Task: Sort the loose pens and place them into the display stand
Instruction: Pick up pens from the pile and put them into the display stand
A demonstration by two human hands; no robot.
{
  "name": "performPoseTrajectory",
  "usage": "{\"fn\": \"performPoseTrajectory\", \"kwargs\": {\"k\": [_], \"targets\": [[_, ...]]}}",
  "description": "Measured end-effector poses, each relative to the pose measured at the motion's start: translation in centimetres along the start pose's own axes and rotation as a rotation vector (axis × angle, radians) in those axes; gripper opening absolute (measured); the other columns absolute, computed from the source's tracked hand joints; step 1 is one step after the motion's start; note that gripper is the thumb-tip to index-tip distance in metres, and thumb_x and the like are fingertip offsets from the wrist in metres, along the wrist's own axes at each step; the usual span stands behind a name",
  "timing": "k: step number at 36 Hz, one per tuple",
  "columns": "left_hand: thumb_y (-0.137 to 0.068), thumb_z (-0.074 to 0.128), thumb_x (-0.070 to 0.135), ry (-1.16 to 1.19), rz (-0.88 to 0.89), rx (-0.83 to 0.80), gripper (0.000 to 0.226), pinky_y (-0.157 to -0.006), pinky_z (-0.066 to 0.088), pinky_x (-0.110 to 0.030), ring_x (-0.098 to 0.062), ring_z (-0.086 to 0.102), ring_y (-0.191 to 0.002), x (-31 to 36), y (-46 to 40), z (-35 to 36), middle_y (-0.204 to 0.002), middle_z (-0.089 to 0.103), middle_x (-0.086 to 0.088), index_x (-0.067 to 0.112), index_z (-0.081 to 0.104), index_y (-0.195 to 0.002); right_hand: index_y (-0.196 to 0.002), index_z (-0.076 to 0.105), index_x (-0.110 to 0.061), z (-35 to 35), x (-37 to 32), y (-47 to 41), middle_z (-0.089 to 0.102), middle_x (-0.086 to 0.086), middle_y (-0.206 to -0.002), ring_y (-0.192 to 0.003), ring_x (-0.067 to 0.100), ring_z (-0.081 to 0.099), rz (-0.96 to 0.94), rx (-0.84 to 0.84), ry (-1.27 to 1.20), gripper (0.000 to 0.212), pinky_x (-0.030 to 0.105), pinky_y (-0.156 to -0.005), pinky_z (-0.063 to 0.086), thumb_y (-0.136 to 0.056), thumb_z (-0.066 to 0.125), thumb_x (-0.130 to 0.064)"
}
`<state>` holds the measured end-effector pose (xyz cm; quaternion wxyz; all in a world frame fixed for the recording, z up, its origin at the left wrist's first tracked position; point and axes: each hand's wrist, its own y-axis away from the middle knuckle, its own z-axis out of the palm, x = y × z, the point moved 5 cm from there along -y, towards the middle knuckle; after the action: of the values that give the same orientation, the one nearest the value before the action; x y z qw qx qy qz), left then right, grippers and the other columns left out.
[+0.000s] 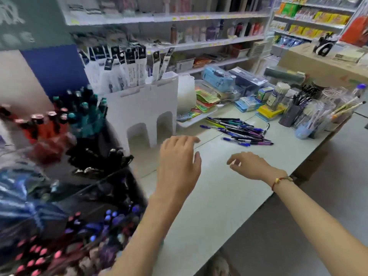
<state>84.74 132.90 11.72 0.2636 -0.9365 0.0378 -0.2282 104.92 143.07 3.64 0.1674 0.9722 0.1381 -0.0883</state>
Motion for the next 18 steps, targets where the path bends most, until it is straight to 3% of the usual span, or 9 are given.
{"fn": "performPoseTrajectory", "kwargs": {"k": [3, 6, 11, 14, 18], "targets": [[-0.094, 0.052, 0.026, 0.039, -0.113, -0.174, 0.029, -0.095, 0.036, -0.031, -0.017, 0.05, -0.117, 2.2, -3.2, 6.5, -0.123, 0.06, 0.007, 0.024, 0.059, -0.122, -0.117, 0.063, -0.025, 0.4, 5.9, -3.6, 0.063, -0.003, -0.113, -0.103, 0.016, 0.055, 0.034, -0.068, -0.047, 0.024, 0.027, -0.077, 0.039, -0.098, 0.048, -0.027], [-0.097, 0.046, 0.028, -0.01, -0.136, -0.303, 0.032, -0.096, 0.035, -0.031, -0.015, 0.045, -0.122, 2.9, -6.3, 13.3, -0.131, 0.054, 0.009, 0.028, 0.052, -0.128, -0.121, 0.06, -0.025, 0.9, 11.1, -6.9, 0.061, -0.001, -0.118, -0.103, 0.016, 0.055, 0.063, -0.071, -0.099, 0.026, 0.027, -0.08, 0.041, -0.099, 0.048, -0.027], [-0.098, 0.041, 0.019, -0.073, -0.194, -0.485, 0.037, -0.093, 0.038, -0.031, -0.015, 0.043, -0.124, 0.6, -10.2, 24.2, -0.138, 0.048, 0.009, 0.027, 0.049, -0.133, -0.144, 0.038, -0.022, 2.0, 17.5, -11.9, 0.045, 0.003, -0.143, -0.129, 0.021, 0.041, 0.066, 0.048, -0.042, 0.047, 0.032, -0.099, 0.037, -0.099, 0.048, -0.031], [-0.1, 0.041, 0.02, 0.062, -0.243, -0.535, 0.039, -0.102, 0.034, -0.028, -0.013, 0.038, -0.132, -1.3, -11.8, 29.7, -0.146, 0.042, 0.007, 0.025, 0.045, -0.138, -0.149, 0.026, -0.024, 2.5, 19.5, -15.0, 0.031, 0.004, -0.153, -0.141, 0.024, 0.025, 0.059, 0.166, 0.021, 0.059, 0.037, -0.111, 0.026, -0.097, 0.049, -0.04], [-0.101, 0.042, 0.035, 0.162, -0.245, -0.565, 0.05, -0.115, 0.017, -0.027, -0.013, 0.015, -0.146, -2.8, -13.3, 35.1, -0.159, 0.02, 0.004, 0.027, 0.031, -0.149, -0.153, 0.003, -0.033, 4.8, 21.1, -18.4, 0.005, 0.001, -0.162, -0.148, 0.026, 0.0, 0.057, 0.161, 0.089, 0.075, 0.045, -0.118, 0.003, -0.093, 0.04, -0.06]]}}
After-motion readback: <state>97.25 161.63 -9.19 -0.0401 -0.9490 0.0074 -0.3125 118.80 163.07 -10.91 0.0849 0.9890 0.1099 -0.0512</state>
